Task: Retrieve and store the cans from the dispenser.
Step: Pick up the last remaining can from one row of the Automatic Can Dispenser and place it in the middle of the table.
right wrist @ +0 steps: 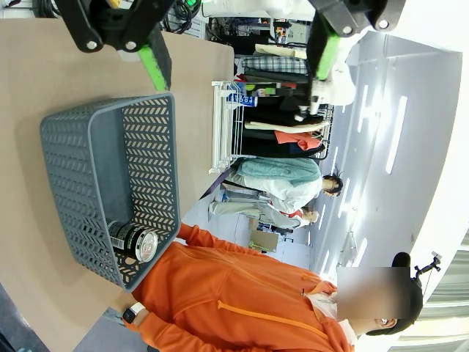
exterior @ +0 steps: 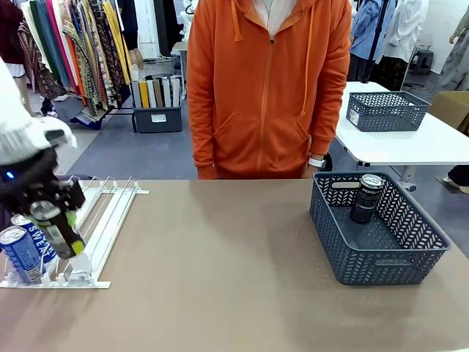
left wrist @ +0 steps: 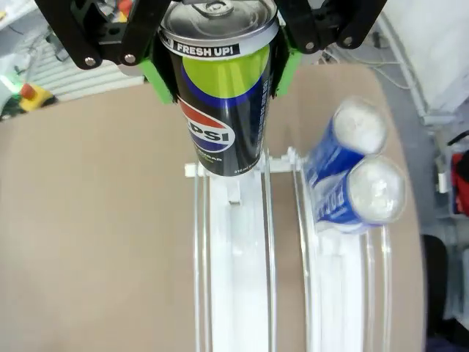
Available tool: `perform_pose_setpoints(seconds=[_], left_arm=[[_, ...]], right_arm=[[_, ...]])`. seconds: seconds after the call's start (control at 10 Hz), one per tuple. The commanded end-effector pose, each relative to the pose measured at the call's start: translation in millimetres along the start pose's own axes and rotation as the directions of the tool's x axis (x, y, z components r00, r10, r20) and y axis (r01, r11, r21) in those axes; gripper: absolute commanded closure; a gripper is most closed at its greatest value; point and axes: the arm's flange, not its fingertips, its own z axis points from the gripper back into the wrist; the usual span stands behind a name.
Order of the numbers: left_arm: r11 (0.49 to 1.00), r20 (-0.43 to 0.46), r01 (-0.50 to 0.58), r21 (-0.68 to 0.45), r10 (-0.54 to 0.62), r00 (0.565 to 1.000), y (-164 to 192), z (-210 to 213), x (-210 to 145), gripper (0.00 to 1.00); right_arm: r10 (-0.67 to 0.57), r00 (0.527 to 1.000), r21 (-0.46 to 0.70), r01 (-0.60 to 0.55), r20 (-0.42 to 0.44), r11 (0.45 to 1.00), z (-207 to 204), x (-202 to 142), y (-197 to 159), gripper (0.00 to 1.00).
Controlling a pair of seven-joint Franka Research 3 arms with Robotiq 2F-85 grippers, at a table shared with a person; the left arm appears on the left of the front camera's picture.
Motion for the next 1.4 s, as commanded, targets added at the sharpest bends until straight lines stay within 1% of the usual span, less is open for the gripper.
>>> perform_pose_setpoints(seconds=[0.0, 0.1, 0.2, 0.3, 0.4, 0.6, 0.7, 0.8, 0.9, 1.0, 1.1, 1.2, 1.3], left_arm=[[0.999, 0.007, -0.029, -0.044, 0.030, 1.000, 1.0, 63.1, -6.4, 1.00], [0.996, 0.034, -0.072, -0.045, 0.074, 0.997, 6.4, 83.8, -15.0, 1.00], [0.993, 0.063, -0.088, -0.073, 0.093, 0.994, 15.4, 94.1, -21.2, 1.00], [0.989, 0.049, -0.092, -0.115, 0.098, 0.994, 26.8, 93.8, -24.3, 1.00], [0.998, 0.047, -0.045, -0.040, 0.047, 0.998, 9.7, 95.6, -23.6, 1.00], [0.998, 0.047, -0.045, -0.040, 0.047, 0.998, 9.7, 95.6, -23.6, 1.00], [0.994, 0.040, -0.076, -0.073, 0.079, 0.996, 21.3, 97.5, -24.5, 1.00], [0.995, 0.065, 0.061, -0.075, -0.056, 0.996, -9.9, 91.4, -10.8, 1.00], [1.000, 0.105, 0.025, -0.015, -0.023, 0.994, -48.5, 84.1, 9.8, 1.00], [0.989, 0.113, 0.145, -0.039, -0.140, 0.984, -94.4, 72.3, 31.5, 1.00], [0.970, 0.103, 0.241, -0.038, -0.236, 0.966, -148.2, 53.3, 59.4, 1.00], [0.948, 0.092, 0.314, -0.060, -0.308, 0.947, -196.0, 33.3, 82.0, 1.00], [0.934, 0.071, 0.356, -0.027, -0.354, 0.933, -244.2, 7.5, 97.5, 1.00]], right_arm=[[0.026, 1.000, 0.023, -0.026, 0.014, 0.999, -0.5, 2.9, 2.6, 0.00], [0.026, 1.000, 0.023, -0.026, 0.014, 0.999, -0.5, 2.9, 2.6, 0.00], [0.026, 1.000, 0.023, -0.026, 0.014, 0.999, -0.5, 2.9, 2.6, 0.00], [0.026, 1.000, 0.023, -0.026, 0.014, 0.999, -0.5, 2.9, 2.6, 0.00], [0.026, 1.000, 0.023, -0.026, 0.014, 0.999, -0.5, 2.9, 2.6, 0.00], [0.026, 1.000, 0.023, -0.026, 0.014, 0.999, -0.5, 2.9, 2.6, 0.00], [0.026, 1.000, 0.023, -0.026, 0.014, 0.999, -0.5, 2.9, 2.6, 0.00], [0.026, 1.000, 0.023, -0.026, 0.014, 0.999, -0.5, 2.9, 2.6, 0.00], [0.026, 1.000, 0.023, -0.026, 0.014, 0.999, -0.5, 2.9, 2.6, 0.00], [0.026, 1.000, 0.023, -0.026, 0.014, 0.999, -0.5, 2.9, 2.6, 0.00], [0.026, 1.000, 0.023, -0.026, 0.014, 0.999, -0.5, 2.9, 2.6, 0.00], [0.026, 1.000, 0.023, -0.026, 0.014, 0.999, -0.5, 2.9, 2.6, 0.00], [0.026, 1.000, 0.023, -0.026, 0.014, 0.999, -0.5, 2.9, 2.6, 0.00]])
